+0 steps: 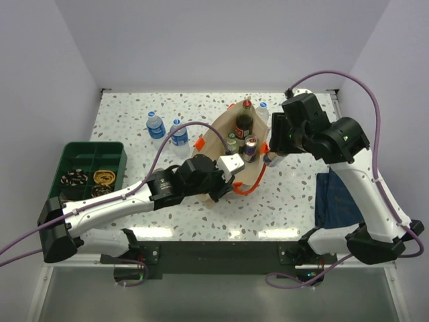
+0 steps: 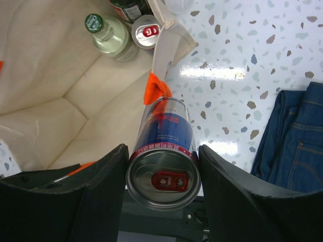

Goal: Place the beverage into the canvas bag
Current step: Pick up the drink from the center of the board.

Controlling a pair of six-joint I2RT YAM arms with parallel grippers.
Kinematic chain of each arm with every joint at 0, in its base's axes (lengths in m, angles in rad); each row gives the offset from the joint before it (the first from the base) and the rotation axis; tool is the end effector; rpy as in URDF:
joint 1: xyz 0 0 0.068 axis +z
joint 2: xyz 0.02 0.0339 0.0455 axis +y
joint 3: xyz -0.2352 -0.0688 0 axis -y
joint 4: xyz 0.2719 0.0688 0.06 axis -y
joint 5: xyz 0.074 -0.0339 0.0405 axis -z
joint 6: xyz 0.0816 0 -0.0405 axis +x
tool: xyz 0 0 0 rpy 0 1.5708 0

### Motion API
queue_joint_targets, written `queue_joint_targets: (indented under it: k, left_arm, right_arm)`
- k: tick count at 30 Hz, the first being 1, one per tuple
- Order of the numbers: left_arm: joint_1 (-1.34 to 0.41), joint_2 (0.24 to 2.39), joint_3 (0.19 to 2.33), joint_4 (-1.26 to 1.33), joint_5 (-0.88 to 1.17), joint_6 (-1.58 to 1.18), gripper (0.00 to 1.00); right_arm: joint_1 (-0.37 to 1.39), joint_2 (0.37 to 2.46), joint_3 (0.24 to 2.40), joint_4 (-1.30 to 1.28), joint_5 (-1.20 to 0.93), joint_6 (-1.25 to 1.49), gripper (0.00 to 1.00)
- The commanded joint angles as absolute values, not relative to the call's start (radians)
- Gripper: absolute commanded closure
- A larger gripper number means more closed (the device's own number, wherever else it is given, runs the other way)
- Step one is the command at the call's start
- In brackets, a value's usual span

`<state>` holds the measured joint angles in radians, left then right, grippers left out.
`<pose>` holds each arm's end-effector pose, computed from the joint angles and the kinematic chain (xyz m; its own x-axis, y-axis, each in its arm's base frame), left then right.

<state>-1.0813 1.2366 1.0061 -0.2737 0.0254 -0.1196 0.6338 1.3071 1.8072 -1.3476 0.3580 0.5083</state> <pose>0.1663 -0.3165 0.2568 -0.3320 0.3696 -0.8678 0.8593 0.4981 -0.1166 0.2330 0.1357 0.4108 -0.7067 0.0463 -0.7060 -0.0273 0.9953 0.0927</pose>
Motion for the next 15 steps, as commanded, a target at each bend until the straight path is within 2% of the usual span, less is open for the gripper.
queue_joint_targets:
  k: [1,15]
  left_arm:
    - [-1.078,1.249,1.015,-0.25,0.003,-0.121,0.82]
    - [-1.078,1.247,1.017,-0.256,-0.025,-0.127,0.82]
  right_arm:
    - [0.63,1.316,1.922,-1.339,0.394,0.473,1.0]
    - [0.63,1.428,2.143,-1.302,0.367,0.371,1.0]
